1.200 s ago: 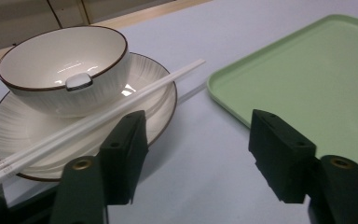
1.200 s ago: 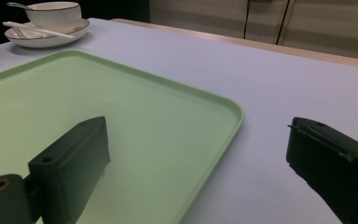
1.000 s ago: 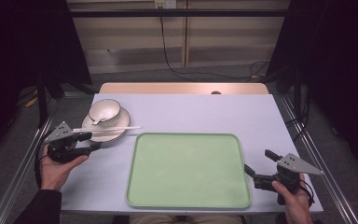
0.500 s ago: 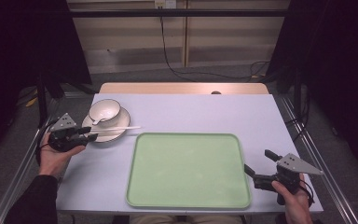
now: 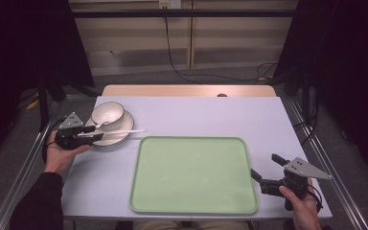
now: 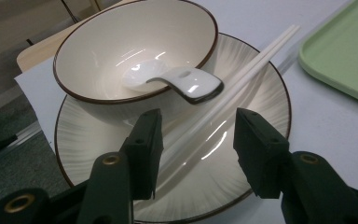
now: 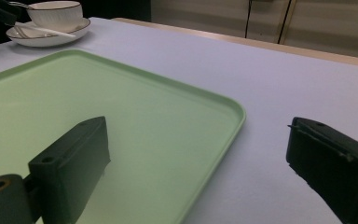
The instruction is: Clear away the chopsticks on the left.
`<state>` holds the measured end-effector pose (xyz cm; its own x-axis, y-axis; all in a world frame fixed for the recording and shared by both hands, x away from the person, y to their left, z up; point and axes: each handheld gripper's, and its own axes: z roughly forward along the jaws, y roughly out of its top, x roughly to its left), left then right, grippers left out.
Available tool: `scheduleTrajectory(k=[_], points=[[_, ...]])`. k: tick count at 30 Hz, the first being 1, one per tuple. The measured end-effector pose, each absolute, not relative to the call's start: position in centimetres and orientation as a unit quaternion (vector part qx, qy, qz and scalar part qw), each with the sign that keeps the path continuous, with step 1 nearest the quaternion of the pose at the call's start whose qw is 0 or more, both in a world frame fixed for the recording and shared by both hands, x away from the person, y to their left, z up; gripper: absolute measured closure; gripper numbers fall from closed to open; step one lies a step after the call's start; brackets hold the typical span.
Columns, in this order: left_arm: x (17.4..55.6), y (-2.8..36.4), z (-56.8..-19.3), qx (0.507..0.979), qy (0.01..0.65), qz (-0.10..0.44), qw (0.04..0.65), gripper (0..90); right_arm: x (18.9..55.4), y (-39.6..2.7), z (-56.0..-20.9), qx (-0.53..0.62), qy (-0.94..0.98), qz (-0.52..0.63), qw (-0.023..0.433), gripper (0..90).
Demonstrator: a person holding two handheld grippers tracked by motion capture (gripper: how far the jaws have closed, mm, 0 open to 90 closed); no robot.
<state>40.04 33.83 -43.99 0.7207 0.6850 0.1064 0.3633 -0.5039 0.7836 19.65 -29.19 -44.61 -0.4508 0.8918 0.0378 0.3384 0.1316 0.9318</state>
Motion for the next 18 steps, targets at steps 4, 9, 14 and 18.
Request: scheduleTrajectory(k=[4, 9, 14, 18], points=[[40.4, 33.6, -44.2, 0.845, 0.311, 0.205, 0.383, 53.9, 19.6, -29.2, -44.6, 0.442, 0.697, 0.490, 0.282, 5.8], [40.6, 33.3, -44.7, 0.850, 0.313, 0.204, 0.372, 55.6, 19.6, -29.2, -44.6, 0.441, 0.697, 0.490, 0.281, 5.8], [40.8, 33.1, -45.1, 0.849, 0.315, 0.202, 0.374, 56.3, 19.7, -29.1, -44.7, 0.436, 0.702, 0.488, 0.281, 5.8], [40.8, 33.2, -45.3, 0.848, 0.314, 0.204, 0.374, 56.3, 19.7, -29.1, -44.7, 0.436, 0.702, 0.488, 0.280, 5.8]])
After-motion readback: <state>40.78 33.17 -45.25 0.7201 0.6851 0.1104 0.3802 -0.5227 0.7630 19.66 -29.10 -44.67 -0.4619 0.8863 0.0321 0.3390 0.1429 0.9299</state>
